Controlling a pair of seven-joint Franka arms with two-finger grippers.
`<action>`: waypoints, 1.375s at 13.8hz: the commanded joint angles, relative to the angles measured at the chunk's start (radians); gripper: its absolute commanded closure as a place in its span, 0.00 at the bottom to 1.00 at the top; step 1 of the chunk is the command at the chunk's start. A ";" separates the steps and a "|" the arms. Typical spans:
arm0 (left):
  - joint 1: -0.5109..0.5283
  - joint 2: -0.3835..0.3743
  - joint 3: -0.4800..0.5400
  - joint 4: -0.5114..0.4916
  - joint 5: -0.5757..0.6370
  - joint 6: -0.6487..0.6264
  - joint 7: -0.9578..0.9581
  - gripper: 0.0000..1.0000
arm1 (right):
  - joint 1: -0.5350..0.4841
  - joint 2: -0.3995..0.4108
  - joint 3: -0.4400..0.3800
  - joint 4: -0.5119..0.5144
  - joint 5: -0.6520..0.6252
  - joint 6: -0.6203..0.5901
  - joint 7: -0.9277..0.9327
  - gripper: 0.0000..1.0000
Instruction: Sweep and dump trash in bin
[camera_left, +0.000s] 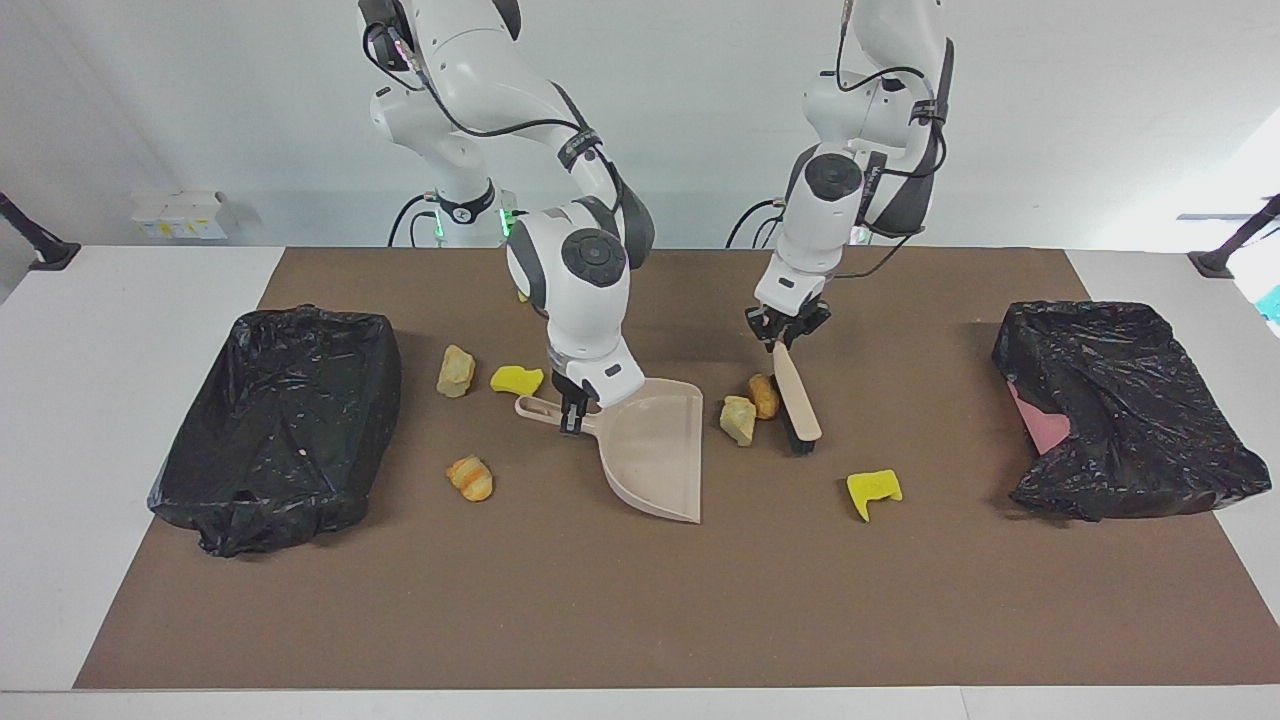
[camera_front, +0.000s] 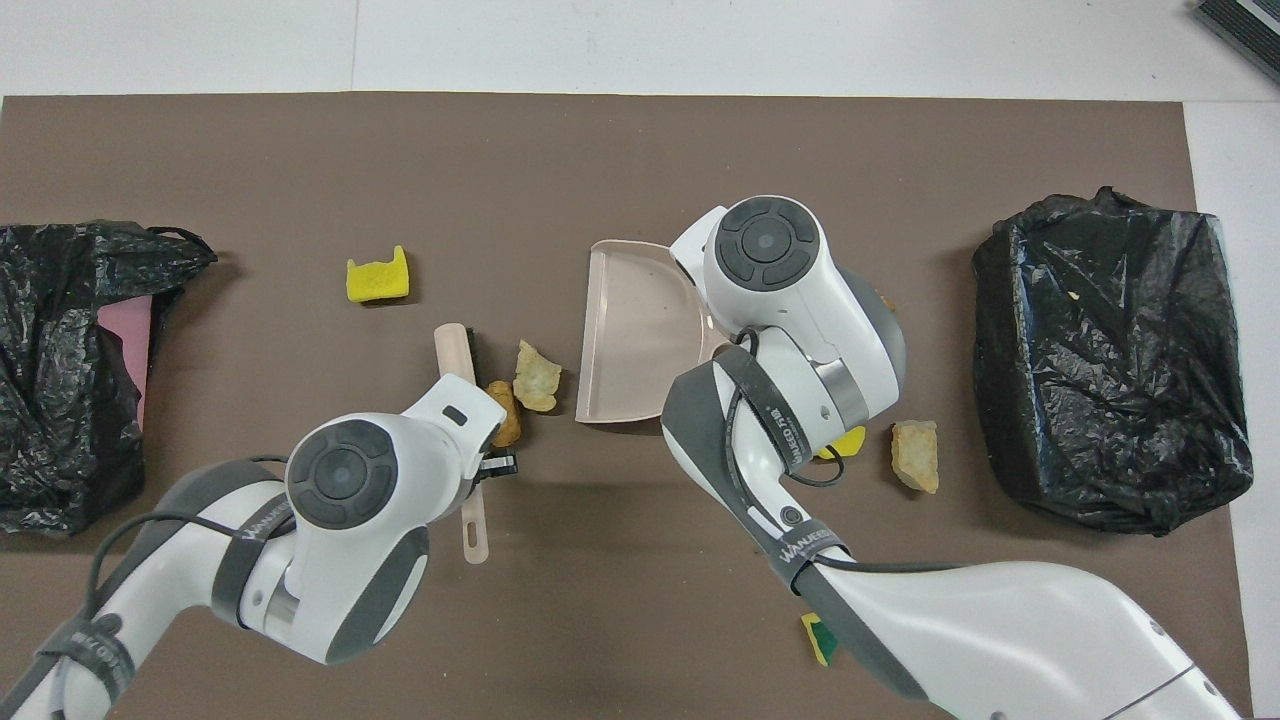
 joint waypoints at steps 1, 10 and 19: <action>-0.073 0.084 0.015 0.087 -0.078 0.032 -0.075 1.00 | -0.009 -0.013 0.006 -0.019 -0.016 -0.010 -0.042 1.00; -0.098 0.168 -0.098 0.149 -0.205 0.302 -0.061 1.00 | -0.015 -0.010 0.006 -0.017 -0.014 0.007 -0.042 1.00; 0.144 0.136 -0.084 0.291 -0.116 -0.113 0.191 1.00 | -0.018 -0.010 0.006 -0.017 -0.016 0.012 -0.040 1.00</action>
